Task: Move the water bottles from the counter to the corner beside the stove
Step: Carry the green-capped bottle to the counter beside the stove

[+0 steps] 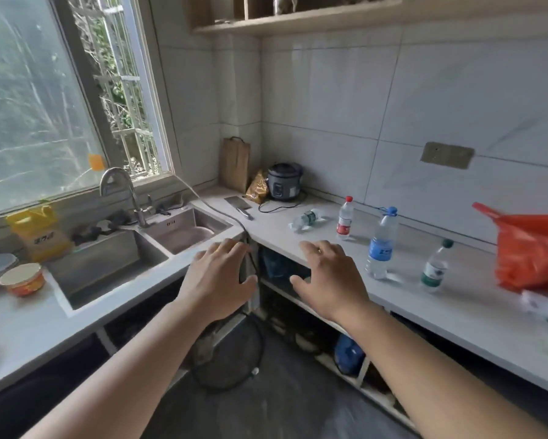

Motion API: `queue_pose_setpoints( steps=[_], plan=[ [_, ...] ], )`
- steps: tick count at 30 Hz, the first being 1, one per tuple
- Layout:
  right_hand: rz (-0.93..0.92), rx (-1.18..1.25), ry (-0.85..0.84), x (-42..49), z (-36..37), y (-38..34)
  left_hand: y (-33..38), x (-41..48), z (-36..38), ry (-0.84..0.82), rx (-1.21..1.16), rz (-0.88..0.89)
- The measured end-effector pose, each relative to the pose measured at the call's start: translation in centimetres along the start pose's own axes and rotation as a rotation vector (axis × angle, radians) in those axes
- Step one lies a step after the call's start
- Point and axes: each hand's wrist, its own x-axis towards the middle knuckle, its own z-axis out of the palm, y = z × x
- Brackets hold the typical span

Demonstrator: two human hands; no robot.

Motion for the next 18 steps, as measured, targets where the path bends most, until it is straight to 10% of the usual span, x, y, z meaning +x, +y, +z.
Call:
queue_pose_setpoints(
  steps=[18],
  plan=[
    [0.567,-0.274,-0.032,2.2,1.9,10.2,5.0,15.9,13.1,-0.209,-0.249,0.48]
  ],
)
